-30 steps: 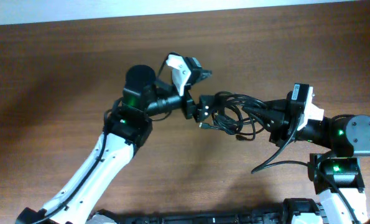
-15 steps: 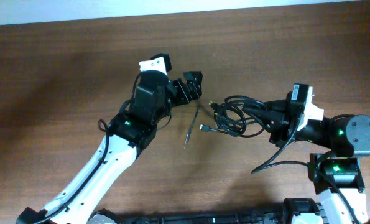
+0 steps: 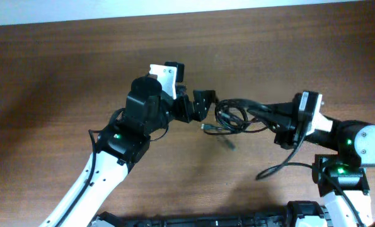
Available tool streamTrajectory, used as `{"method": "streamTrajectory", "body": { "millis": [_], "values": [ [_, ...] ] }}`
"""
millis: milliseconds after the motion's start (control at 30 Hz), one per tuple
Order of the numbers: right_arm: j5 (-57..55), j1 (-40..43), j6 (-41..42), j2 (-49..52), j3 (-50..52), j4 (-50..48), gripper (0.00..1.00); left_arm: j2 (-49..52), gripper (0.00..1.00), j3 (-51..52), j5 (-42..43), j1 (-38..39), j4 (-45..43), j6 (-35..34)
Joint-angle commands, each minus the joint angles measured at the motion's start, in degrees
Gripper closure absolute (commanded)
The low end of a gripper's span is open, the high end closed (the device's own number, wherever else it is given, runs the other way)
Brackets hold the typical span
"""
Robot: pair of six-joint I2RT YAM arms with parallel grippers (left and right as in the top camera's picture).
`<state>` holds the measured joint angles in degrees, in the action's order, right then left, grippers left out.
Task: Untangle cables
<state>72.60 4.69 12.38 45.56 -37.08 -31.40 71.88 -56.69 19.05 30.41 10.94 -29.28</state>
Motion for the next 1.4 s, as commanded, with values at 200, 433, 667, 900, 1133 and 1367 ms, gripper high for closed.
{"method": "streamTrajectory", "body": {
  "millis": [200, 433, 667, 900, 1133, 1367],
  "values": [
    [4.79, 0.22, -18.16, 1.88, -0.46, -3.72, 0.96, -0.37, 0.01, -0.04, 19.08, -0.2, 1.81, -7.23],
    [4.76, 0.22, -18.14, 4.44, -0.46, -13.94, 0.96, 0.2, 0.01, -0.04, 22.12, 1.49, 3.28, -9.03],
    [4.81, 0.22, -18.14, 6.95, -0.46, -18.67, 0.96, 4.44, 0.01, -0.04, 25.14, 5.68, -0.39, -16.55],
    [4.79, 0.22, -18.12, 6.93, -0.46, -20.11, 0.96, 4.68, 0.01, -0.04, 24.52, 5.68, -5.79, -50.56],
    [5.03, 0.2, -17.9, 6.93, -0.46, -23.98, 0.96, 4.68, 0.21, -0.04, 28.76, 5.7, -6.43, -69.05],
    [5.25, 0.2, -15.69, 6.93, -0.46, -24.17, 0.96, 4.68, 0.89, -0.04, 25.42, 5.7, -6.4, -68.76]
  ]
}}
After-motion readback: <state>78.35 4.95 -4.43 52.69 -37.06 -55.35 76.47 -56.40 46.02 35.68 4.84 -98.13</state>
